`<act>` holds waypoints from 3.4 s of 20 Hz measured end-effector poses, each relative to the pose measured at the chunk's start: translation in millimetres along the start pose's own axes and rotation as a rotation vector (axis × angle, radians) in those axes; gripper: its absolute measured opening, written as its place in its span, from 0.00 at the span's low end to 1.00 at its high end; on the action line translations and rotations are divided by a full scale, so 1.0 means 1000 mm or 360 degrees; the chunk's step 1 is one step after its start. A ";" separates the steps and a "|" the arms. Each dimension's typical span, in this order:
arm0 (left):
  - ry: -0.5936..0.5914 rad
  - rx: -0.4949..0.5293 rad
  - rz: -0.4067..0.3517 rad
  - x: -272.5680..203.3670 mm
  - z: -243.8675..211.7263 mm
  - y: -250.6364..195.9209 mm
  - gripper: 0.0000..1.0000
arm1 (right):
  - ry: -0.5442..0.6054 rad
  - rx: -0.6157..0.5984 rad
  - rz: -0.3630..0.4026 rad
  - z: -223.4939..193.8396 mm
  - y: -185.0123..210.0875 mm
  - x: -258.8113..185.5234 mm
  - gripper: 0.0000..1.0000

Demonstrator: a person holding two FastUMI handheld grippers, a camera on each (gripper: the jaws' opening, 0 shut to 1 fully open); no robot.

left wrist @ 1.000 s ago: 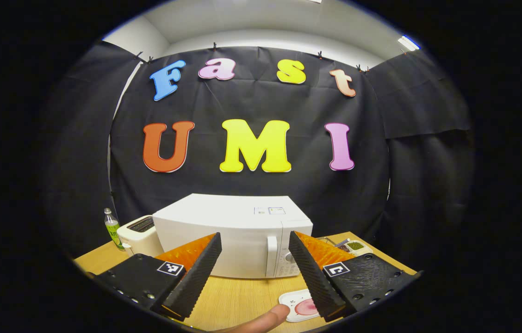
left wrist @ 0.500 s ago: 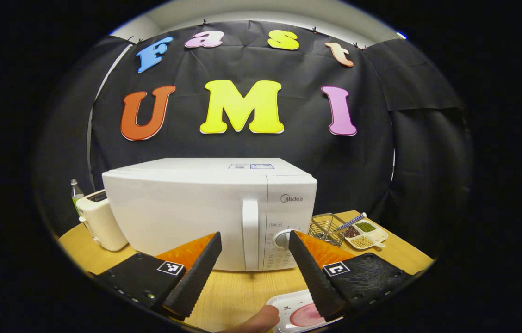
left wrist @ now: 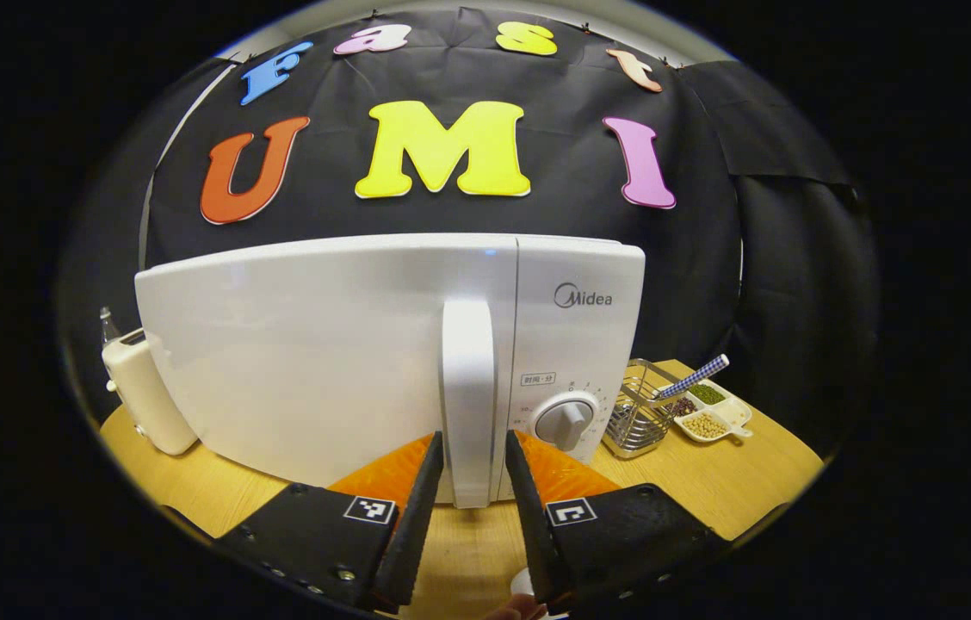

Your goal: Open the microwave oven with the left hand, put the food in, and close the microwave oven.

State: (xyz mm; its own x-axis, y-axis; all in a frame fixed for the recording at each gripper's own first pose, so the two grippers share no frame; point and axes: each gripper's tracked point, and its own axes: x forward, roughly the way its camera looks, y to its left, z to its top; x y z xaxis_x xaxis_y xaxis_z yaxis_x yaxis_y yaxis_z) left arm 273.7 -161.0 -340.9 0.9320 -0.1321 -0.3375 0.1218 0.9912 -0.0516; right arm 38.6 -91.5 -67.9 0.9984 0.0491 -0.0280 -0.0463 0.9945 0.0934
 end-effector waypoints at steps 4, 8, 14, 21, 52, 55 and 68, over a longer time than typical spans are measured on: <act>-0.0187 0.0025 0.0077 0.000 0.024 0.005 0.23 | 0.0041 -0.0015 0.0013 -0.009 0.000 -0.002 1.00; -0.0151 0.0010 0.0114 0.002 0.023 0.008 0.20 | 0.0014 -0.0002 -0.0028 -0.005 -0.007 -0.007 0.92; -0.0087 -0.0021 0.0098 0.002 0.014 0.009 0.03 | 0.0003 0.0013 -0.0026 -0.005 -0.005 -0.013 1.00; -0.0093 -0.0037 0.0065 -0.047 0.007 0.014 0.02 | 0.0034 0.0037 0.0007 -0.009 0.012 -0.026 1.00; -0.0220 0.0111 0.0383 -0.362 -0.012 0.215 0.96 | 0.0189 -0.0201 0.0126 -0.049 0.095 -0.054 0.92; -0.0258 0.0096 0.0368 -0.381 0.011 0.210 0.96 | 0.0245 -0.0220 0.0142 -0.055 0.099 -0.037 0.92; -0.0455 -0.0030 0.0388 -0.400 0.124 0.186 0.96 | 0.0932 -0.0611 0.0285 -0.174 0.089 0.091 1.00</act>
State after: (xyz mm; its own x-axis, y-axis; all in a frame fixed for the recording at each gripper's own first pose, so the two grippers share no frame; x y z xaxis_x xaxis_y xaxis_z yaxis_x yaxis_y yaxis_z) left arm -33.8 77.4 -98.7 0.9908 0.1177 -0.0663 -0.1193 0.9927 -0.0205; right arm 119.3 17.4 -235.2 0.7982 0.1487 -0.5838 -0.3232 0.9235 -0.2066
